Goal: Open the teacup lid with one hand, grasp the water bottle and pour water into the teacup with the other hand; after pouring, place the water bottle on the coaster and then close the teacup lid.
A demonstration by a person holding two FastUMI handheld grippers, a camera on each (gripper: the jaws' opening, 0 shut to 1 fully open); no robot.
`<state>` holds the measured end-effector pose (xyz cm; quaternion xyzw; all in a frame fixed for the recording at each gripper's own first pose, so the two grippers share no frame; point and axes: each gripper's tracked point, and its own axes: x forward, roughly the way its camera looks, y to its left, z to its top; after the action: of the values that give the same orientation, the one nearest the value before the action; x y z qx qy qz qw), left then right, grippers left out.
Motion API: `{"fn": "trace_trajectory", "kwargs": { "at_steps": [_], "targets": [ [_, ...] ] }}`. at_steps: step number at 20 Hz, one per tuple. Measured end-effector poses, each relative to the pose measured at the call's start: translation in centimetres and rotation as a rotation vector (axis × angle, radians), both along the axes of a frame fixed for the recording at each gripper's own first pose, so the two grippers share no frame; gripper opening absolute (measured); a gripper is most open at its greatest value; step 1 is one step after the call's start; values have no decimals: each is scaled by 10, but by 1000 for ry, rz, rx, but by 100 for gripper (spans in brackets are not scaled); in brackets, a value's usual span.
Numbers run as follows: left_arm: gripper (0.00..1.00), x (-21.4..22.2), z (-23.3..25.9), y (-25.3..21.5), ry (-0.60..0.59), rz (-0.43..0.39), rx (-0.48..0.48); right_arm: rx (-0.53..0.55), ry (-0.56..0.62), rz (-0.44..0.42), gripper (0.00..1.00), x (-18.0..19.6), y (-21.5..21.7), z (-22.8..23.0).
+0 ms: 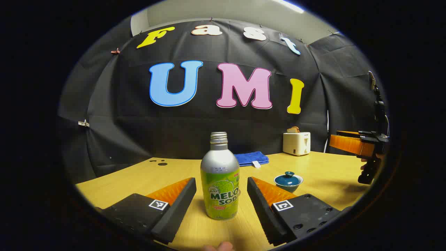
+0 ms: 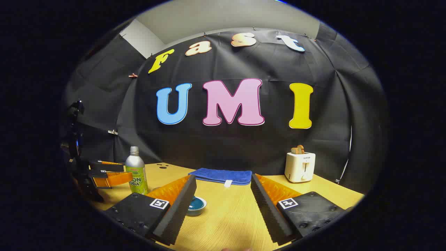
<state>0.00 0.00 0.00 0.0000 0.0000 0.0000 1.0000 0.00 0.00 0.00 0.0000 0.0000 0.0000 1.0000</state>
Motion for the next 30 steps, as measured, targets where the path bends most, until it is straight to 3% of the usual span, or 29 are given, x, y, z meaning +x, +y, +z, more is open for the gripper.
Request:
{"fn": "trace_trajectory", "kwargs": {
  "at_steps": [14,22,25,30],
  "targets": [
    [93,7,-10,4,50,8,-7,-11,26,10,97,3,5,-9],
    [93,7,5,3,-13,-3,-7,29,208,178,96,38,58,-43],
    [93,9,-3,3,11,-10,-40,-7,303,196,90,57,72,-71],
    [93,12,-10,5,32,-7,-46,-36,407,211,67,72,86,-108]
  ]
}}
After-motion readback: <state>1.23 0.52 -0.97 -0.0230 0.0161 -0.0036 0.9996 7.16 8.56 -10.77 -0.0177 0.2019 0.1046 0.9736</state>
